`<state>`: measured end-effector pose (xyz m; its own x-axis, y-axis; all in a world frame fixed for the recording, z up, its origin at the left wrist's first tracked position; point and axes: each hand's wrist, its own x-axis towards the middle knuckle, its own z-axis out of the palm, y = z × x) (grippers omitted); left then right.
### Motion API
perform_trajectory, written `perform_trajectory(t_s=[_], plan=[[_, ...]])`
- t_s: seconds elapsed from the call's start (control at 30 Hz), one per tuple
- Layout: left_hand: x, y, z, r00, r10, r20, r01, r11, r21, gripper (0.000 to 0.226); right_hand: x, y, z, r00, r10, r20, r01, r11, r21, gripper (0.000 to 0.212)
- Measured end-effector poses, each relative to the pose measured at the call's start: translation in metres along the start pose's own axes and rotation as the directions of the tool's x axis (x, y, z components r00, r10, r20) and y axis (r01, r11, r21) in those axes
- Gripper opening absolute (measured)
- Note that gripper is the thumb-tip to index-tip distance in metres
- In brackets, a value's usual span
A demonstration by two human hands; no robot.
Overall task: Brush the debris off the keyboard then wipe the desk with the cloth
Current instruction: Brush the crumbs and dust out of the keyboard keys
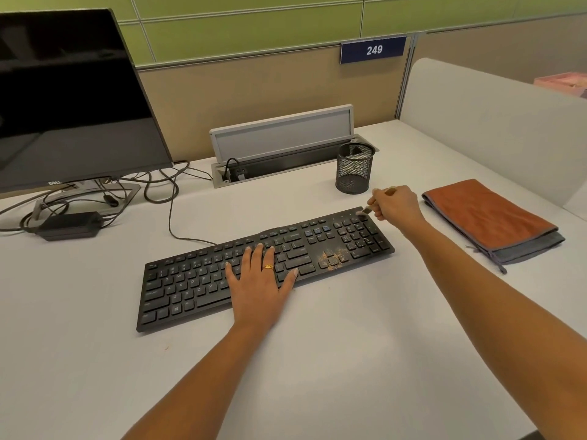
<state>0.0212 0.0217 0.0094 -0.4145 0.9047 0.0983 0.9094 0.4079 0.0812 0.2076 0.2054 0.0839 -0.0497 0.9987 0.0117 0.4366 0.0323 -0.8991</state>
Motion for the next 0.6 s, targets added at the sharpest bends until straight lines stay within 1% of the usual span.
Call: perform_trajectory(t_s=[0.03,0.1,0.13,0.17,0.23,0.27,0.33,0.37,0.4,0.47,0.53,0.6], plan=[[0.000,0.000,0.000,1.000,0.002,0.000,-0.002,1.000,0.003,0.077,0.000,-0.002,-0.002,0.999,-0.037,0.005,0.037,0.995,-0.093,0.031],[0.000,0.000,0.001,1.000,0.003,0.006,-0.003,1.000,-0.004,0.073,-0.001,-0.008,-0.005,0.996,-0.079,0.035,0.086,0.947,-0.308,0.037],[0.000,0.000,0.000,1.000,0.002,0.007,-0.002,1.000,-0.010,0.072,-0.002,-0.011,-0.006,0.995,-0.092,0.046,0.103,0.913,-0.395,0.040],[0.000,0.000,0.000,1.000,0.003,0.005,-0.003,1.000,-0.012,0.071,-0.003,-0.013,-0.007,0.993,-0.111,0.043,0.118,0.888,-0.445,0.042],[0.000,0.000,0.001,1.000,0.005,0.000,-0.005,1.000,-0.008,0.075,-0.002,-0.013,-0.007,0.987,-0.163,0.009,0.150,0.885,-0.442,0.046],[0.000,0.001,0.000,1.000,0.003,-0.006,-0.003,1.000,-0.007,0.081,-0.001,-0.011,-0.006,0.983,-0.186,-0.005,0.169,0.905,-0.391,0.047],[-0.001,0.001,0.001,1.000,0.007,-0.022,-0.007,1.000,-0.010,0.095,0.002,-0.004,-0.003,0.980,-0.196,0.018,0.195,0.951,-0.239,0.045],[-0.001,0.001,0.001,1.000,0.006,-0.029,-0.007,1.000,-0.016,0.096,0.003,-0.002,-0.003,0.981,-0.186,0.045,0.192,0.962,-0.195,0.044],[-0.001,0.000,0.001,0.999,0.004,-0.036,-0.005,1.000,-0.027,0.094,0.003,0.000,-0.003,0.982,-0.178,0.066,0.187,0.963,-0.192,0.044],[-0.001,0.000,0.001,0.999,0.003,-0.032,-0.004,0.999,-0.035,0.086,0.002,0.002,-0.006,0.978,-0.196,0.067,0.207,0.934,-0.289,0.049],[0.000,0.000,0.001,1.000,0.005,-0.021,-0.006,1.000,-0.024,0.078,0.001,-0.001,-0.010,0.972,-0.228,0.058,0.227,0.846,-0.482,0.059],[-0.001,0.000,0.000,1.000,0.003,-0.030,-0.004,1.000,-0.026,0.084,0.002,-0.001,-0.013,0.971,-0.235,0.050,0.214,0.748,-0.628,0.064]])
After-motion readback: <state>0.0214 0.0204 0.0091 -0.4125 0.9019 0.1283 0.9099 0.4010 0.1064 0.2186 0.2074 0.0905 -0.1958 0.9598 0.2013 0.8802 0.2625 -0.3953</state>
